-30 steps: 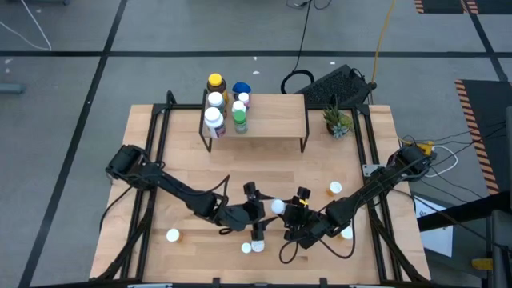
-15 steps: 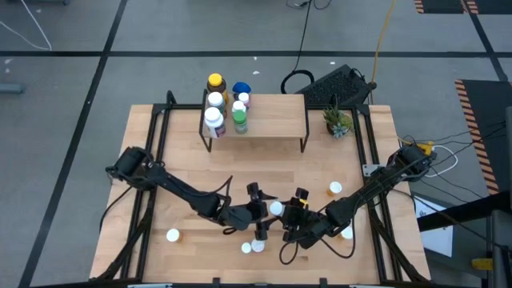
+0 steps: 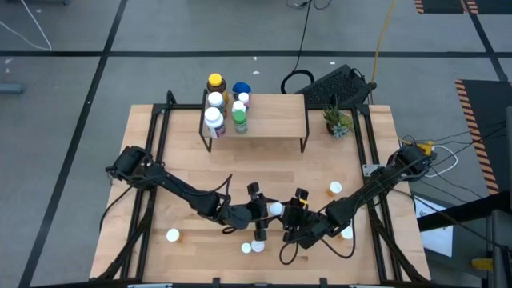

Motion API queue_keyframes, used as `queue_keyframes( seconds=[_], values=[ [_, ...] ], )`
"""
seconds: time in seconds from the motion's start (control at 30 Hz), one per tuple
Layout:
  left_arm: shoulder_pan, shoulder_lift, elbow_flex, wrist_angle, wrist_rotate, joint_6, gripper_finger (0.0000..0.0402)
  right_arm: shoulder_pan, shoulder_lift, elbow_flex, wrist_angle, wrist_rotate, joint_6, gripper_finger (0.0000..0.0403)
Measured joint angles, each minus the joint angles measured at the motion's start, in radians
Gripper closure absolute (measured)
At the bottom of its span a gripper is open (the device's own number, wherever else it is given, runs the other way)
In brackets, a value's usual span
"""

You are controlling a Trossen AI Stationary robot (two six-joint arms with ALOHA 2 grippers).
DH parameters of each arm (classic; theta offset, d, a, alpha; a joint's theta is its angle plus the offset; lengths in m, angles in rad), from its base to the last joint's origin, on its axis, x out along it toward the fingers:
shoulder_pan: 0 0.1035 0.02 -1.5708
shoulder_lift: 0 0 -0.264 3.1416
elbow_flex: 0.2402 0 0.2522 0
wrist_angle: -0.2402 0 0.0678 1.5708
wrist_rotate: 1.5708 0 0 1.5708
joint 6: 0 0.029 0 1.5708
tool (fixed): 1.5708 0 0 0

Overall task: Pick and place medicine bottles onto shelf by color
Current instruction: Put the right small white medicine bottle on the shelf

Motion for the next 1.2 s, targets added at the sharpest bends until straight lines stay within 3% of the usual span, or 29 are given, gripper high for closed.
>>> queue_keyframes(
  seconds=[0.23,0.37,0.57,0.67,0.83,0.97,1.2],
  values=[
    [0.004,-0.001,0.000,-0.016,-0.011,0.008,0.0200,-0.003,-0.005,0.000,-0.003,0.016,-0.087,0.0183],
    [0.025,-0.046,0.000,-0.023,-0.027,0.101,0.0197,-0.002,-0.057,0.000,-0.053,0.115,-0.100,0.0136],
    [0.152,-0.213,0.034,-0.235,0.058,0.149,0.0194,0.018,-0.203,0.000,-0.235,0.274,-0.022,0.0110],
    [0.253,-0.271,0.107,-0.357,0.142,0.191,0.0193,0.025,-0.273,-0.009,-0.286,0.299,0.010,0.0114],
    [0.451,-0.269,0.312,-0.541,0.315,0.307,0.0192,0.006,-0.367,-0.093,-0.220,0.359,-0.027,0.0121],
    [0.624,-0.225,0.444,-0.590,0.468,0.404,0.0191,-0.047,-0.436,-0.192,-0.153,0.397,-0.061,0.0121],
    [0.909,-0.115,0.582,-0.591,0.703,0.496,0.0191,-0.198,-0.537,-0.366,-0.042,0.375,-0.076,0.0122]
  ],
)
